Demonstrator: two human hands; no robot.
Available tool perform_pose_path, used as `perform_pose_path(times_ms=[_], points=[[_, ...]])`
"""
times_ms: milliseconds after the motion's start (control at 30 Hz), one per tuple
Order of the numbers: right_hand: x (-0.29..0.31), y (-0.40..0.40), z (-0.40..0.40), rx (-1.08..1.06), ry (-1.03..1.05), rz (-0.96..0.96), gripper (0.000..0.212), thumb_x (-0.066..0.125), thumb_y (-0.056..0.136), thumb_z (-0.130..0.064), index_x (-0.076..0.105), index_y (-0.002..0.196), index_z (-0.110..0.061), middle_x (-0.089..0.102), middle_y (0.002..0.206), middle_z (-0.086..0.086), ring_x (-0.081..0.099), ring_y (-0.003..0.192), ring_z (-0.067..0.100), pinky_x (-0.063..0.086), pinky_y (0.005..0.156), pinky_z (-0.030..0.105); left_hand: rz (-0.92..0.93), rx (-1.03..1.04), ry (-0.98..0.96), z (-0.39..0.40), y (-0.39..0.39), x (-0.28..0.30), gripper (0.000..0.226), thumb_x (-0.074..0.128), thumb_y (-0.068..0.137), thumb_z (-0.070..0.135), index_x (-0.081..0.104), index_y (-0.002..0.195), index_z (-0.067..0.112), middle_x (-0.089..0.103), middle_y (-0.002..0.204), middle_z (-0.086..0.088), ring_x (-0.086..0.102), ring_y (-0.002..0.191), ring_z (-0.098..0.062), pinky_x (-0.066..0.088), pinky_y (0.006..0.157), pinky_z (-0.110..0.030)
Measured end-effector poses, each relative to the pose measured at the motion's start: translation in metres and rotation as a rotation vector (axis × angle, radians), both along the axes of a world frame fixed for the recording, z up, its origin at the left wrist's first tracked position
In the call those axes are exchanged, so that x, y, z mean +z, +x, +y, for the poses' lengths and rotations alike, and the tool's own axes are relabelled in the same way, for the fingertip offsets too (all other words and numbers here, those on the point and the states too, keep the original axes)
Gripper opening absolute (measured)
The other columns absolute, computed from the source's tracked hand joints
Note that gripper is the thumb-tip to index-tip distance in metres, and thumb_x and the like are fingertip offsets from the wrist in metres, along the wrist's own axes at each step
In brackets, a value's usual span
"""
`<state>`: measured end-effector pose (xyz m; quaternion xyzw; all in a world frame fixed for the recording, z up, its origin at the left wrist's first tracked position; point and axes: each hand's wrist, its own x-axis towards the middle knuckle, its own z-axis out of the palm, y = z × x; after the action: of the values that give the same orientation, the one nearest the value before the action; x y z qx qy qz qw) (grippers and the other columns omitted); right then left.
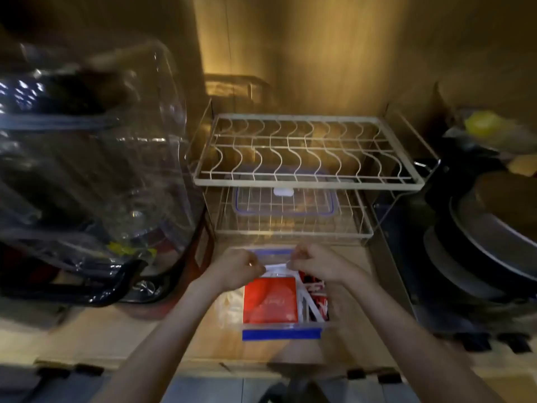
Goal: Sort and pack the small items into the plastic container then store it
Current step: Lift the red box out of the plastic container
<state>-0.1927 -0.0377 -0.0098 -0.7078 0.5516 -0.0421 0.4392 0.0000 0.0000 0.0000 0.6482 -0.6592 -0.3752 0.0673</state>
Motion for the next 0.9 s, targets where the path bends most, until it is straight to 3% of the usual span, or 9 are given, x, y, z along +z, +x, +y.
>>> perform_pose_path(times_ms=[67, 167, 333, 433, 567, 700, 800, 900], points=[[-0.017, 0.001, 0.004, -0.044, 0.05, -0.008, 0.039, 0.068, 0.081, -0.029, 0.057, 0.113, -0.008, 0.06, 0.106, 0.006, 0.059, 0.099, 0.021, 0.05, 0.082, 0.032, -0.022, -0.032, -0.03, 0.01, -0.004, -0.015, 0.025, 0.053, 0.087, 0.026, 0.066, 0.081, 0.006, 0.067, 0.087, -0.014, 0.063, 0.087, -0.026, 0.048, 0.074, -0.032], [-0.048, 0.001, 0.014, -0.087, 0.137, -0.052, 0.049, 0.076, 0.074, -0.024, 0.054, 0.114, -0.008, 0.062, 0.111, 0.01, 0.062, 0.101, 0.024, 0.052, 0.09, 0.04, 0.01, -0.082, 0.034, 0.036, -0.014, -0.042, 0.03, 0.052, 0.089, 0.028, 0.06, 0.063, 0.014, 0.067, 0.074, -0.011, 0.059, 0.073, -0.024, 0.035, 0.058, -0.026], [-0.077, 0.004, 0.023, -0.115, 0.238, -0.117, 0.072, 0.079, 0.07, -0.009, 0.039, 0.13, -0.009, 0.058, 0.114, 0.008, 0.055, 0.097, 0.017, 0.05, 0.083, 0.029, -0.046, -0.169, -0.142, 0.061, -0.025, -0.083, 0.025, 0.053, 0.085, 0.039, 0.066, 0.095, 0.02, 0.068, 0.105, -0.001, 0.061, 0.098, -0.018, 0.041, 0.075, -0.024], [-0.089, 0.004, 0.03, -0.165, 0.266, -0.193, 0.079, 0.08, 0.068, -0.011, 0.034, 0.132, -0.016, 0.057, 0.111, 0.002, 0.056, 0.098, 0.016, 0.052, 0.076, 0.023, -0.069, -0.142, -0.289, 0.069, -0.025, -0.096, 0.037, 0.045, 0.084, 0.049, 0.067, 0.097, 0.023, 0.066, 0.104, 0.002, 0.059, 0.099, -0.014, 0.04, 0.074, -0.021], [-0.094, 0.003, 0.031, -0.257, 0.257, -0.256, 0.081, 0.086, 0.057, -0.011, 0.042, 0.123, -0.023, 0.057, 0.093, -0.007, 0.058, 0.093, 0.017, 0.056, 0.084, 0.038, -0.145, -0.154, -0.37, 0.071, -0.023, -0.106, 0.04, 0.039, 0.08, 0.055, 0.067, 0.086, 0.027, 0.069, 0.09, 0.007, 0.063, 0.089, -0.011, 0.049, 0.068, -0.02], [-0.085, 0.001, 0.024, -0.24, 0.189, -0.277, 0.083, 0.083, 0.045, -0.035, 0.046, 0.119, -0.034, 0.061, 0.111, 0.006, 0.061, 0.101, 0.027, 0.054, 0.086, 0.051, -0.069, -0.187, -0.268, 0.065, -0.021, -0.102, 0.05, 0.032, 0.082, 0.058, 0.068, 0.098, 0.027, 0.066, 0.103, 0.006, 0.06, 0.098, -0.01, 0.045, 0.077, -0.021], [-0.063, -0.004, 0.021, -0.204, 0.147, -0.314, 0.077, 0.085, 0.058, -0.017, 0.047, 0.124, -0.03, 0.055, 0.121, 0.003, 0.056, 0.111, 0.026, 0.052, 0.089, 0.053, -0.01, -0.229, -0.132, 0.06, -0.019, -0.098, 0.055, 0.034, 0.079, 0.059, 0.067, 0.108, 0.026, 0.065, 0.109, 0.004, 0.057, 0.104, -0.011, 0.041, 0.08, -0.019], [-0.043, -0.021, 0.013, -0.21, 0.111, -0.359, 0.073, 0.083, 0.063, -0.009, 0.047, 0.124, -0.027, 0.051, 0.117, -0.004, 0.055, 0.109, 0.02, 0.058, 0.082, 0.043, -0.013, -0.229, -0.038, 0.053, -0.019, -0.095, 0.049, 0.039, 0.079, 0.055, 0.068, 0.106, 0.026, 0.067, 0.111, 0.0, 0.059, 0.102, -0.014, 0.043, 0.078, -0.024]])
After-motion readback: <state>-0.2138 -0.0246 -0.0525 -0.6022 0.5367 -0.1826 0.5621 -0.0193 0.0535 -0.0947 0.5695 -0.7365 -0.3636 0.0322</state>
